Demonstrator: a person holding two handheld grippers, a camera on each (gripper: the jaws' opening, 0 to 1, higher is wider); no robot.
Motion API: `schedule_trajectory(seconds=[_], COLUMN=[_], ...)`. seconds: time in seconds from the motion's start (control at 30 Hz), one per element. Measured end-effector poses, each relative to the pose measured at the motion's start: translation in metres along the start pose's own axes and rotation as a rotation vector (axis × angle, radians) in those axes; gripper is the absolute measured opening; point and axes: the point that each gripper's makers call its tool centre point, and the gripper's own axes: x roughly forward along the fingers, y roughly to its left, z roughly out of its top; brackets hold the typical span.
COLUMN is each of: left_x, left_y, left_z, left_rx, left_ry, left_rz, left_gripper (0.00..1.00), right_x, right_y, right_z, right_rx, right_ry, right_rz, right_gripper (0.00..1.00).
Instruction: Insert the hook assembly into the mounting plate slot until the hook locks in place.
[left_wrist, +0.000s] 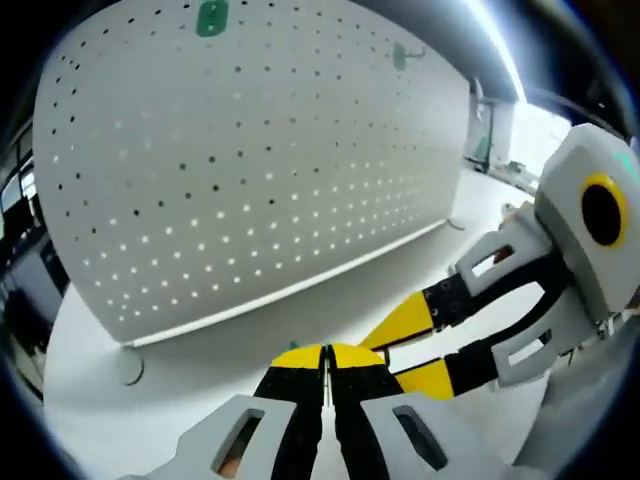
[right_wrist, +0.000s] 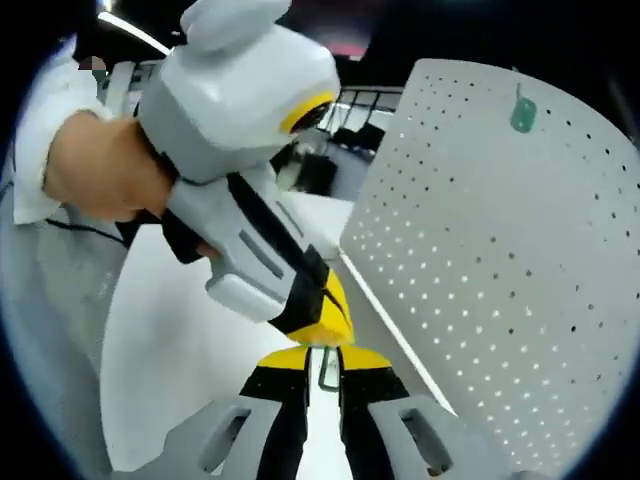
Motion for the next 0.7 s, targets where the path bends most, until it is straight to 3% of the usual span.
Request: schedule_trajectory(seconds=[0.13,0.23,0.4,0.7], left_x=[-0.001,-0.003,-0.005,-0.009], left_y=[0.001,0.004,0.006,0.006], left_z=[0.002,0.006,0.011,0.025], left_rx=[-0.006,-0.008,-0.018,-0.064], left_ry=[-0.012,-0.031,-0.054,-0.131], left_rz=[0.006,0.015,0.026,0.015], left_gripper=[0.01,0.01,0.01,0.01], right_x=[-0.007,-0.010,-0.018,-0.017], right_y=[-0.006,-0.010,-0.020,-0.026], right_z=[0.001,-0.002,-0.006,-0.012], right_rx=[0.156,0.203,0.372,0.543], right_ry=[-0.034,-0.041,-0.074,-0.111], right_rz=[-0.015,-0.022,-0.051,-0.041], right_gripper=[0.08,0.08,0.08,0.08])
